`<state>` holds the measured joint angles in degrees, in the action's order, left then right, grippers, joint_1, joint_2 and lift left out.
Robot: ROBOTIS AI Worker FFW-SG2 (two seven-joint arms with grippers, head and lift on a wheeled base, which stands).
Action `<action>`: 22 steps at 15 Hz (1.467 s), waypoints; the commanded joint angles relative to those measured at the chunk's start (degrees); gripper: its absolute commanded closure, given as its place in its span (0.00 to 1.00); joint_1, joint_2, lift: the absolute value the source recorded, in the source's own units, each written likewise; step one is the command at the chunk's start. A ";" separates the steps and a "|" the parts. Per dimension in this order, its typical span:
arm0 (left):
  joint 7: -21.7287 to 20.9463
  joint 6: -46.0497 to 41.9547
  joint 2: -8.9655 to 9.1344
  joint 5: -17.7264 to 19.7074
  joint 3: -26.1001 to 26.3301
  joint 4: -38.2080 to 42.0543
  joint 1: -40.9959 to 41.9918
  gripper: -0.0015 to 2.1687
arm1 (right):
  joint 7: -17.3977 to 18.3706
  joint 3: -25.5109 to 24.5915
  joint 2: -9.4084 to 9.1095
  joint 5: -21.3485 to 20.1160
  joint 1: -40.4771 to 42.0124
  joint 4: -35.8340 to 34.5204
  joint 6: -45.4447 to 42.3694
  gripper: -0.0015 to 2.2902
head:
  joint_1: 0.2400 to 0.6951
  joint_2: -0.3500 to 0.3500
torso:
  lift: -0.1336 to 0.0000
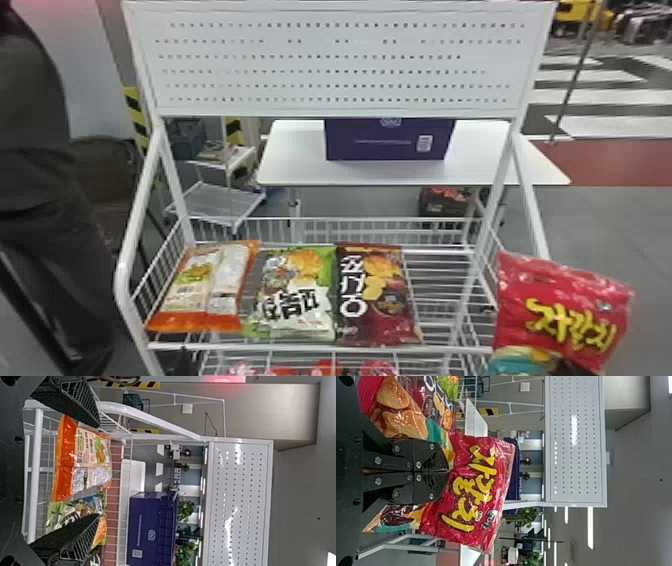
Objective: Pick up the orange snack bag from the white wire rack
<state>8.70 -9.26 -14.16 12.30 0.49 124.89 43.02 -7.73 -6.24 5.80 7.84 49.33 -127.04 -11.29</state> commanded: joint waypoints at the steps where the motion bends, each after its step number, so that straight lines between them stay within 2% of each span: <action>1: 0.09 0.08 -0.08 0.00 0.04 0.00 -0.13 0.04 | 0.00 0.00 -0.09 -0.01 -0.11 0.12 0.00 0.97 | 0.57 0.50 | 1.00; 8: 0.00 0.08 -0.25 0.00 0.04 -0.26 -0.22 0.04 | 0.00 0.18 -0.18 -0.19 -0.20 0.12 0.00 0.97 | 0.57 0.50 | 1.00; 10: 0.09 0.96 -0.25 -0.17 1.09 -2.02 -3.21 0.04 | 0.00 0.18 -0.18 -0.19 -0.02 0.12 0.00 0.97 | 0.57 0.50 | 1.00; 14: -0.09 4.82 0.45 1.85 4.69 -12.48 -16.57 0.04 | 0.00 0.44 -0.18 -0.28 0.51 -0.14 -0.18 0.97 | 0.57 0.50 | 1.00; 17: 0.35 7.11 0.71 1.85 7.24 -21.79 -26.68 0.04 | 0.00 0.44 -0.09 -0.19 0.86 -0.14 -0.18 0.97 | 0.57 0.50 | 1.00; 22: 0.97 7.99 0.71 2.37 8.74 -36.65 -38.89 0.04 | 0.00 1.14 0.00 -0.54 0.95 -0.14 -0.35 0.97 | 0.57 0.50 | 1.00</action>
<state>9.58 -1.30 -13.44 14.57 9.07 92.29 6.85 -7.73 -5.14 5.80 7.33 50.34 -127.19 -11.64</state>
